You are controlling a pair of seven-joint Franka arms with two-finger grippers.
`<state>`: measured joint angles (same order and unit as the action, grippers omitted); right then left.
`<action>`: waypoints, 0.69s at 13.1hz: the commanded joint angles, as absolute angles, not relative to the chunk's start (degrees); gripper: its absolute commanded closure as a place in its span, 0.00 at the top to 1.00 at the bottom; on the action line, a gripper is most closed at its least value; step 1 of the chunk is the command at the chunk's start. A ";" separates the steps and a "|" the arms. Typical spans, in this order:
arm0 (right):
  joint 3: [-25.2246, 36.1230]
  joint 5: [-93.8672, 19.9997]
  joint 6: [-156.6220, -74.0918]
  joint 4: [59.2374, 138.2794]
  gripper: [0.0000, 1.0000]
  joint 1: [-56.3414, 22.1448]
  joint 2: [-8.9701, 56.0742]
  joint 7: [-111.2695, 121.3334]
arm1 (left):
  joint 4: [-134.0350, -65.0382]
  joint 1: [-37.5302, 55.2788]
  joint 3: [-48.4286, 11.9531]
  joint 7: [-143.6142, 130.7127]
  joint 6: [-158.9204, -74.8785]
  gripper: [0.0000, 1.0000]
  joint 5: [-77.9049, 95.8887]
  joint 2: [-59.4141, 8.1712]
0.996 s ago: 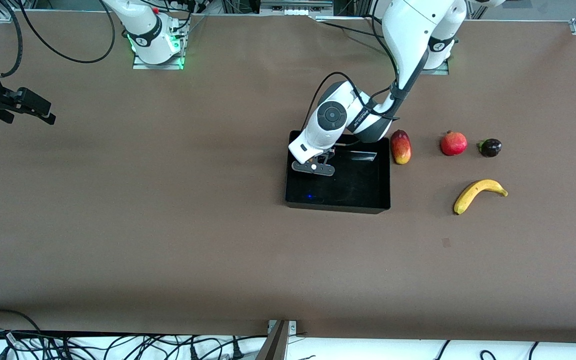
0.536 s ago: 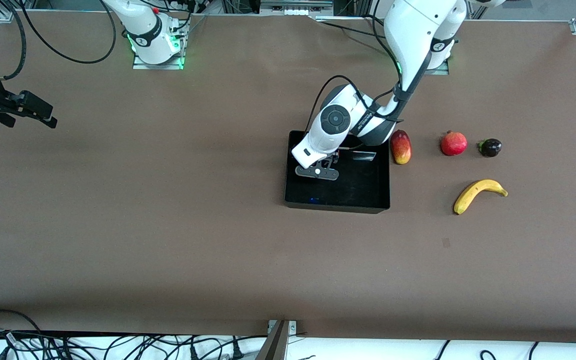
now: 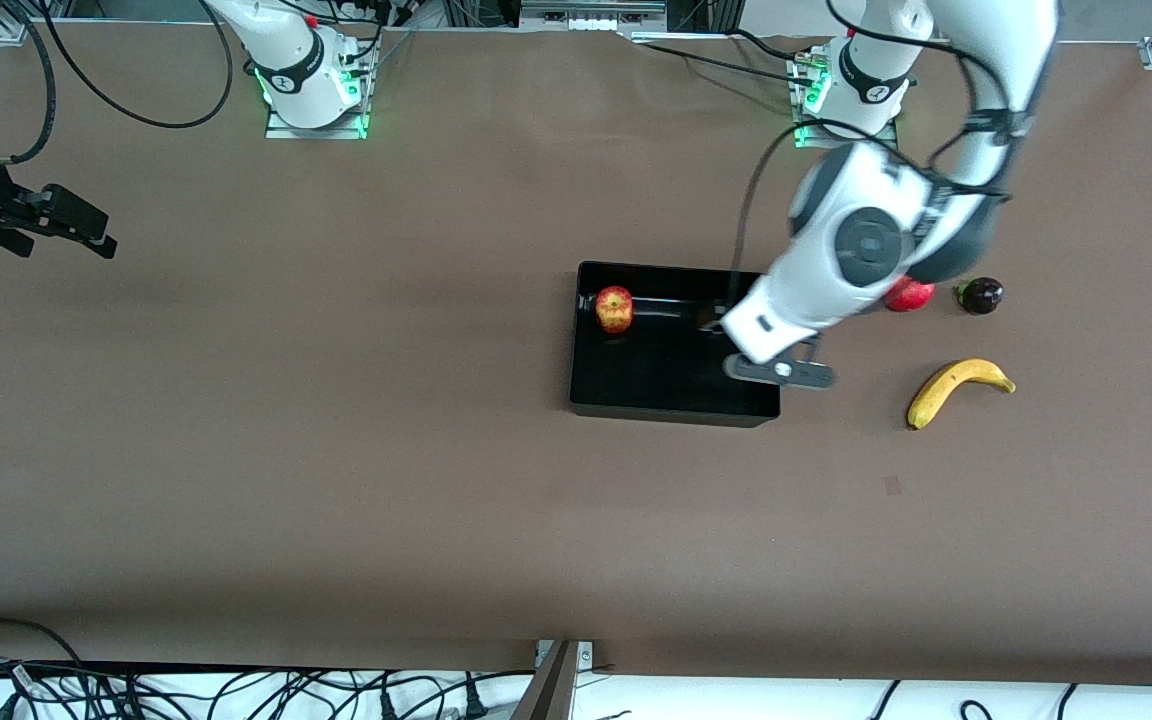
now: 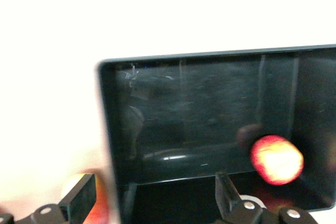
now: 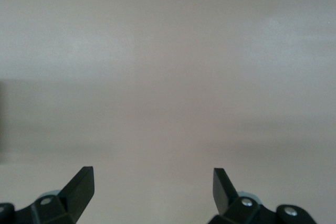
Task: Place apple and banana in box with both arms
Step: 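Raise the left gripper and move it to the yellow banana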
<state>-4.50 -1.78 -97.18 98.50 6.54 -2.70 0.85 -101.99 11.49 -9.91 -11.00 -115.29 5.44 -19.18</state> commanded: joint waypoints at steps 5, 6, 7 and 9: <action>-4.66 -1.67 -96.77 97.56 1.00 6.50 -2.46 0.70 | -108.36 -8.32 -10.63 22.89 -120.91 1.00 0.28 -21.08; -4.66 -1.67 -96.77 97.56 1.00 6.50 -2.46 0.62 | -108.72 -11.48 -10.63 27.12 -123.37 1.00 0.00 -23.09; -4.66 -1.67 -96.68 97.56 1.00 6.50 -2.46 0.62 | -108.72 -14.91 -10.63 32.03 -125.31 1.00 -0.09 -25.38; -4.57 -1.67 -96.68 97.56 1.00 6.50 -2.46 0.70 | -108.90 -20.54 -10.90 44.23 -128.22 1.00 0.00 -28.90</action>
